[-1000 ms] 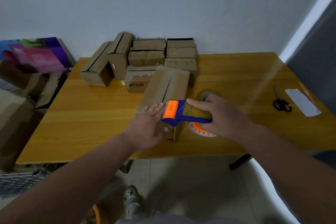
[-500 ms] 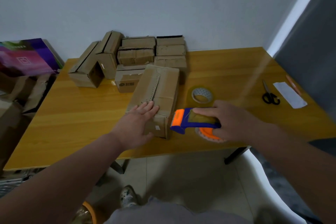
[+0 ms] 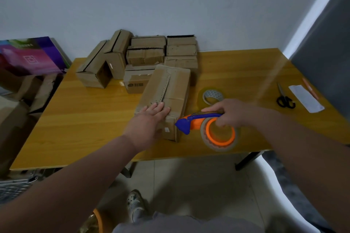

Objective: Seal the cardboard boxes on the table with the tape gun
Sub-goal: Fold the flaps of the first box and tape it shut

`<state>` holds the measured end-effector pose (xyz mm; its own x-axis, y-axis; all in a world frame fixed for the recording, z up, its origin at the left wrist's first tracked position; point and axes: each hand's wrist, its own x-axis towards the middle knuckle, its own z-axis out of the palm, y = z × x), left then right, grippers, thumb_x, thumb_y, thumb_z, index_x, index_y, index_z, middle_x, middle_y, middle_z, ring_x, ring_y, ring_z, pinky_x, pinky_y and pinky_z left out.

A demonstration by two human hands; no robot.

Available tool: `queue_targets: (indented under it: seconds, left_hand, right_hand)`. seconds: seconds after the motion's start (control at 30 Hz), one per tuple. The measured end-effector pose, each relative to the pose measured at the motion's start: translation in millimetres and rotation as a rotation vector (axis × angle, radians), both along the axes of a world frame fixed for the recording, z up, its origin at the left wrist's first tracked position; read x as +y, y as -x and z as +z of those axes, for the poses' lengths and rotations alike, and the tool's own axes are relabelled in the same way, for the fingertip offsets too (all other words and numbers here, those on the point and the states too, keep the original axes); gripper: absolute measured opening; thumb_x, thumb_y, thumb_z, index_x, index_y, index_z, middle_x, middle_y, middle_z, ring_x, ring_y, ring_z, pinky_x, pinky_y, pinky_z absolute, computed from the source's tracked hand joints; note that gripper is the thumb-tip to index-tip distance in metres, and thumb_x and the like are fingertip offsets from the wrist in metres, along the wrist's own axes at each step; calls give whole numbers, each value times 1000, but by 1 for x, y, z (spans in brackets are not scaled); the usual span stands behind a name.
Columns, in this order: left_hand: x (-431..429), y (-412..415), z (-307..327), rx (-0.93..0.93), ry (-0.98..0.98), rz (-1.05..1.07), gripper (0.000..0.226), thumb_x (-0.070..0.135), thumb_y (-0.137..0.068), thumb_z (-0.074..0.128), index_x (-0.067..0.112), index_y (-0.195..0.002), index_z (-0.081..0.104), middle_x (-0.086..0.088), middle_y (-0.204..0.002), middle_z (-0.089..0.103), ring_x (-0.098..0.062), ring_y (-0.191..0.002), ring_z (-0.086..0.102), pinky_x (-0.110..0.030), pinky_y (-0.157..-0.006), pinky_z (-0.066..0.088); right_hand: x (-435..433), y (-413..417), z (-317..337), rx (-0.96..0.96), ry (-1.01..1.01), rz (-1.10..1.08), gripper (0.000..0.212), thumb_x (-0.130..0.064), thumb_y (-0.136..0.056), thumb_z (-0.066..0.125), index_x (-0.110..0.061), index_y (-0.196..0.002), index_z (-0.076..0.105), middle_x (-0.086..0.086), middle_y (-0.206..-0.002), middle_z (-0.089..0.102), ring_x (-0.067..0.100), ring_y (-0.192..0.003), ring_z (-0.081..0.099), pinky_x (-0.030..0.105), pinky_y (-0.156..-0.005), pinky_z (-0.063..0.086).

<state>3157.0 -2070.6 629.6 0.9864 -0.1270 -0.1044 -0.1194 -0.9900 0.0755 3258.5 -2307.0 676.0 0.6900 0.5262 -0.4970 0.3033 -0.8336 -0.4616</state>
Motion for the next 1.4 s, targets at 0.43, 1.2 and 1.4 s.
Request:
queue_targets:
  seconds: [0.43, 1.2, 1.4]
  left_hand:
    - [-5, -5, -8, -128, -46, 80, 59, 15, -102, 39, 31, -152, 11, 5, -160, 11, -14, -147, 13, -29, -117, 11]
    - [-6, -2, -7, -192, -82, 56, 55, 8, -100, 39, 19, -152, 21, 1, -158, 22, -16, -145, 22, -30, -115, 21]
    - [11, -6, 8, -451, 0, -20, 34, 0, -65, 83, 13, -94, 73, -7, -80, 72, -25, -61, 68, -26, -45, 48]
  right_hand:
    - [-3, 3, -4, 139, 16, -94, 61, -4, -80, 56, -43, -128, 56, -2, -69, 52, 11, -55, 46, 22, -52, 38]
    - [-19, 16, -40, -228, 170, -118, 70, -48, -82, 65, -32, -145, 39, -5, -107, 55, 16, -95, 54, 23, -69, 42]
    - [-16, 24, -63, -163, 212, -219, 84, -22, -85, 71, -23, -152, 21, 14, -127, 45, 28, -108, 54, 35, -85, 50]
